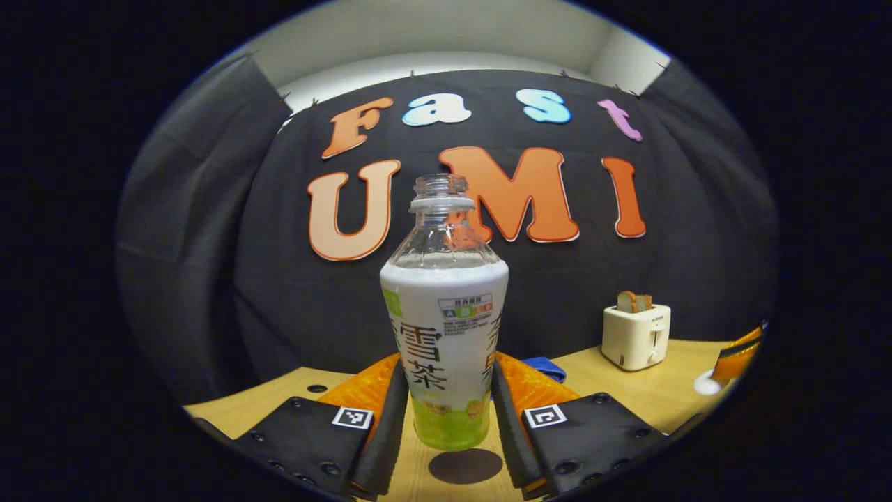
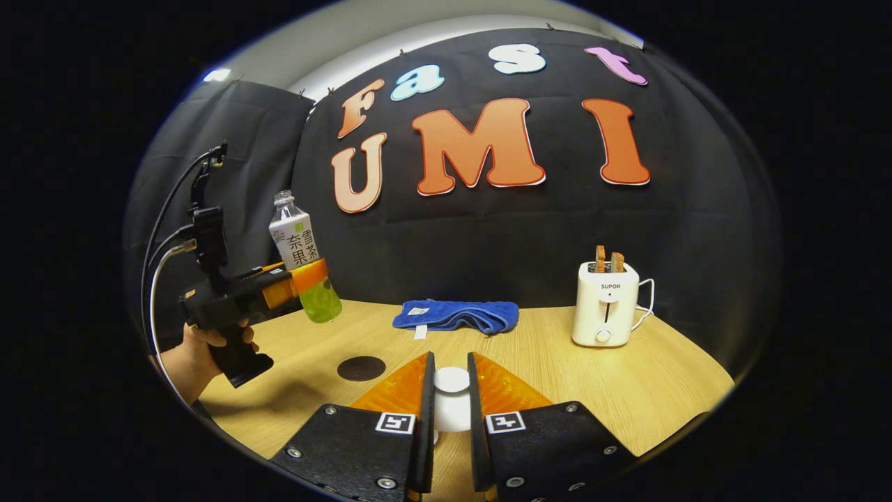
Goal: Open the teacup lid with one hand, grasp the water bottle and pour water into the teacup with the other hand; after pouring, place the water bottle on the coaster and then close the teacup lid.
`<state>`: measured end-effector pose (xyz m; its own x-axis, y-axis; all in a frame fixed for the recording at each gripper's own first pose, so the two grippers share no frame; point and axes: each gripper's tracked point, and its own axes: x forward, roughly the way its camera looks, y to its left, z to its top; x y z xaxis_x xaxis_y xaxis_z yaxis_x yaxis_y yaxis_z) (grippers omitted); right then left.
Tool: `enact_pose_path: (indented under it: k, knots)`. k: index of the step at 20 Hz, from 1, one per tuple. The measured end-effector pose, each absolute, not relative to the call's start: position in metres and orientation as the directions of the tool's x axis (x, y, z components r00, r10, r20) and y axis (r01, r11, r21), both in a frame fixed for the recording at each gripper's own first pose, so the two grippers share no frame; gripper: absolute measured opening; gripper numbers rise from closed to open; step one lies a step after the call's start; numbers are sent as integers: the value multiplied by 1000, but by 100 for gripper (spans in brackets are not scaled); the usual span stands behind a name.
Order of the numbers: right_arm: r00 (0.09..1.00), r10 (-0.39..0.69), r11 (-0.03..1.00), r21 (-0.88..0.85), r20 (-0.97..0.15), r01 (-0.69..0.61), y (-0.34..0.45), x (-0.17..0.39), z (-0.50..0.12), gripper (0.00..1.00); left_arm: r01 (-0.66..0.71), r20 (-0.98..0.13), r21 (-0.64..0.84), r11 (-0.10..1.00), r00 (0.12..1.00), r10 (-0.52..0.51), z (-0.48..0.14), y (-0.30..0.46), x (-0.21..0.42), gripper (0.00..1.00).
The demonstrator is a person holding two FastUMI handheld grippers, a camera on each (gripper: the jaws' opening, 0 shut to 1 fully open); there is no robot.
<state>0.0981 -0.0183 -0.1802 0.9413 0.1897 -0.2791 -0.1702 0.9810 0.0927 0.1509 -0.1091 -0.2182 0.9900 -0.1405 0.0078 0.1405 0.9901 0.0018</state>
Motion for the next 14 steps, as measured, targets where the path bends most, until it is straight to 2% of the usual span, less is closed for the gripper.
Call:
enact_pose_path:
  k: [6, 10, 14]
  knots:
    - [924, 218, 976, 91, -313, -200, -5, 105, -193, 23, 167, -115, -109, 980, 977, -179, -265, -121, 162, 63]
    - [908, 255, 967, 95, -331, -237, 8, 109, -203, 22, 172, -239, -115, 978, 951, -196, -317, -124, 171, 65]
    - [888, 270, 963, 91, -373, -254, 17, 113, -221, 23, 184, -294, -102, 978, 933, -206, -340, -127, 175, 65]
